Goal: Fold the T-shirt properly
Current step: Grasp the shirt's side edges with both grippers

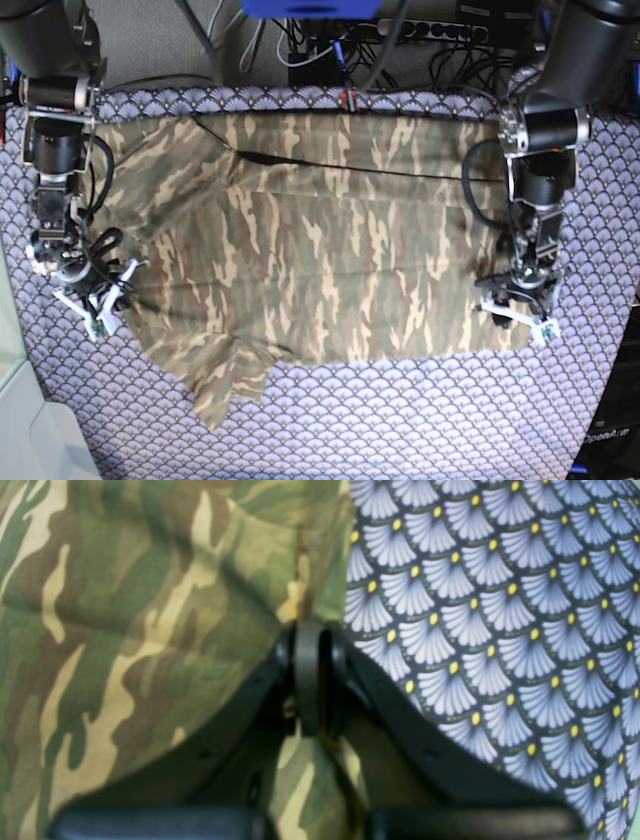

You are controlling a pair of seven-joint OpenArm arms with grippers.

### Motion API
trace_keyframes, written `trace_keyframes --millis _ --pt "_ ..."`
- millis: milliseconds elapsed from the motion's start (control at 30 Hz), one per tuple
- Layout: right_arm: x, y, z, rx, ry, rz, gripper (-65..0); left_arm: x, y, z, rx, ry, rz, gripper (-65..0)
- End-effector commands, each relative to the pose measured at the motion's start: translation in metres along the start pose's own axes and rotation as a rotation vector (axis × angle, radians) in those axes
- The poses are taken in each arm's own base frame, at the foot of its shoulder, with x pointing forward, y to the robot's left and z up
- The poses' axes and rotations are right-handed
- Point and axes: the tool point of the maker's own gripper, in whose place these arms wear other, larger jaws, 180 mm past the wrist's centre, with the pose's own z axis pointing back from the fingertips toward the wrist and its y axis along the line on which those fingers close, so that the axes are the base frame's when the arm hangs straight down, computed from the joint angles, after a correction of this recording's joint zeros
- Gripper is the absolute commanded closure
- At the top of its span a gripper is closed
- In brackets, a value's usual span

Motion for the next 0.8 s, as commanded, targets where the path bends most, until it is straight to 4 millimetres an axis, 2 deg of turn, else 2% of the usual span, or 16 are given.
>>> trace_keyframes --millis 0,233,300,400,767 --pt "0.024 -0.016 0.005 -0.029 -0.062 0.007 0.0 0.023 0.000 -0.003 0.000 -0.042 0.003 -35.2" --pt "0.025 -0.017 0.005 -0.030 -0.063 0.008 0.0 0.016 0.004 -0.003 0.009 -0.032 0.006 -35.2" --pt "0.025 -0.017 0.005 -0.030 -0.063 0.008 0.0 0.019 0.019 -0.003 0.030 -0.035 0.002 -35.2" --pt "0.024 -0.016 0.005 -0.029 -0.062 0.007 0.0 0.021 0.025 -0.003 0.039 -0.037 0.002 -35.1" --pt "0.020 -0.017 0.005 -0.031 -0.035 0.009 0.0 0.017 0.016 -0.003 0.026 -0.031 -0.001 -35.1"
